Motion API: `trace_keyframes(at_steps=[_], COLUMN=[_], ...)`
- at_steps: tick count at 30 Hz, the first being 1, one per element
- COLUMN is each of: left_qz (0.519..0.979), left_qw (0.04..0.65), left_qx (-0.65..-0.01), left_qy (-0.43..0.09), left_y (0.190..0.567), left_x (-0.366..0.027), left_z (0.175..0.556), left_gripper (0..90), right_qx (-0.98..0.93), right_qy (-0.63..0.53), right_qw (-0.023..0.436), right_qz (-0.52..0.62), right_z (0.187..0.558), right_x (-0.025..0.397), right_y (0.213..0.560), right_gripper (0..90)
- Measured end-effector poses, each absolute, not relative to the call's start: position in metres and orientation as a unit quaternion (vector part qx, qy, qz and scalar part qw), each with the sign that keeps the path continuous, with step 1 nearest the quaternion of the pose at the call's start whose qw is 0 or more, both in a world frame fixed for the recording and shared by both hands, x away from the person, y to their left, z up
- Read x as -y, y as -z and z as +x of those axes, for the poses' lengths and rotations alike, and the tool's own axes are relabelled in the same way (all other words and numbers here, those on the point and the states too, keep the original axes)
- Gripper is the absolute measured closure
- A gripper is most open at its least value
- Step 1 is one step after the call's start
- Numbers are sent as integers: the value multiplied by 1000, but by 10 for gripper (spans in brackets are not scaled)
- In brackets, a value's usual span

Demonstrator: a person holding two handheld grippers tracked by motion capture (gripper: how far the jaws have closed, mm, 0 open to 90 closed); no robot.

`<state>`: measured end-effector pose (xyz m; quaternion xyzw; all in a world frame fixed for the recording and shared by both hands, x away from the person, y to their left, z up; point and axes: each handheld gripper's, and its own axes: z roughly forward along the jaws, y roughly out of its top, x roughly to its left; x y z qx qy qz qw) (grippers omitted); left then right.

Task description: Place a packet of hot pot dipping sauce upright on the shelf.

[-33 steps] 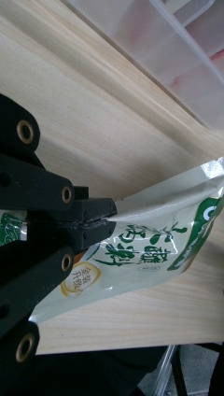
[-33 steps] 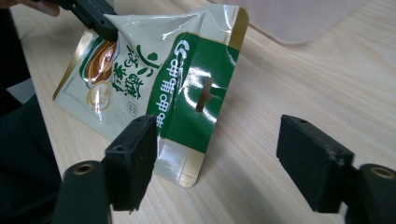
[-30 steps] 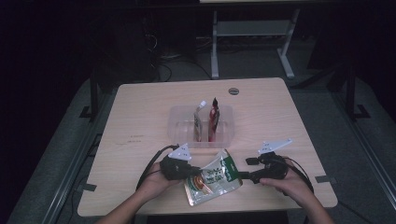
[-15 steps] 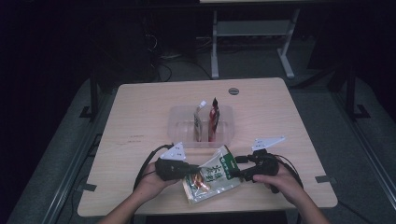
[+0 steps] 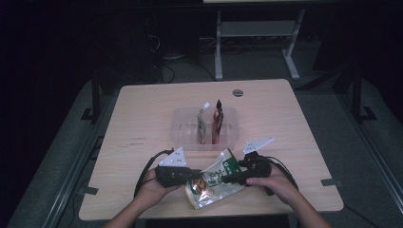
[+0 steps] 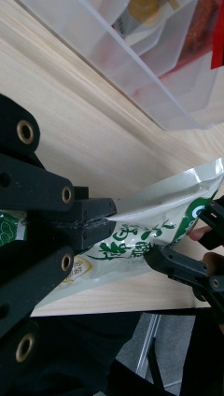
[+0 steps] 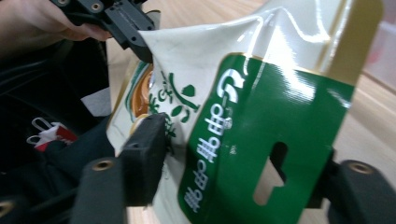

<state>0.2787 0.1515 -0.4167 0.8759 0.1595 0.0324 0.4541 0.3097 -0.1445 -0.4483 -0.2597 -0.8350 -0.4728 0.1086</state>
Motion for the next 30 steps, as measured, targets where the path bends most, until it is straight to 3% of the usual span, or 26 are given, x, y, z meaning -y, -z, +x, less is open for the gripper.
trace_keyframes(at_steps=[4,12,19,30], left_qz=[869,867,865,862], left_qw=[464,469,470,473], left_qx=[-167,-163,-170,-173], left_qy=[-39,-45,-49,-56], left_y=[416,413,414,414], left_x=[-156,-160,-161,-168], left_z=[277,275,276,278], left_gripper=[899,899,899,893], right_qx=[830,827,831,840], right_qy=[481,486,482,469], right_qw=[114,124,135,141], right_qz=[-260,-253,-243,-234], right_z=[313,316,316,317], right_x=[145,141,137,130], right_y=[448,447,446,437], right_gripper=[515,600,760,893])
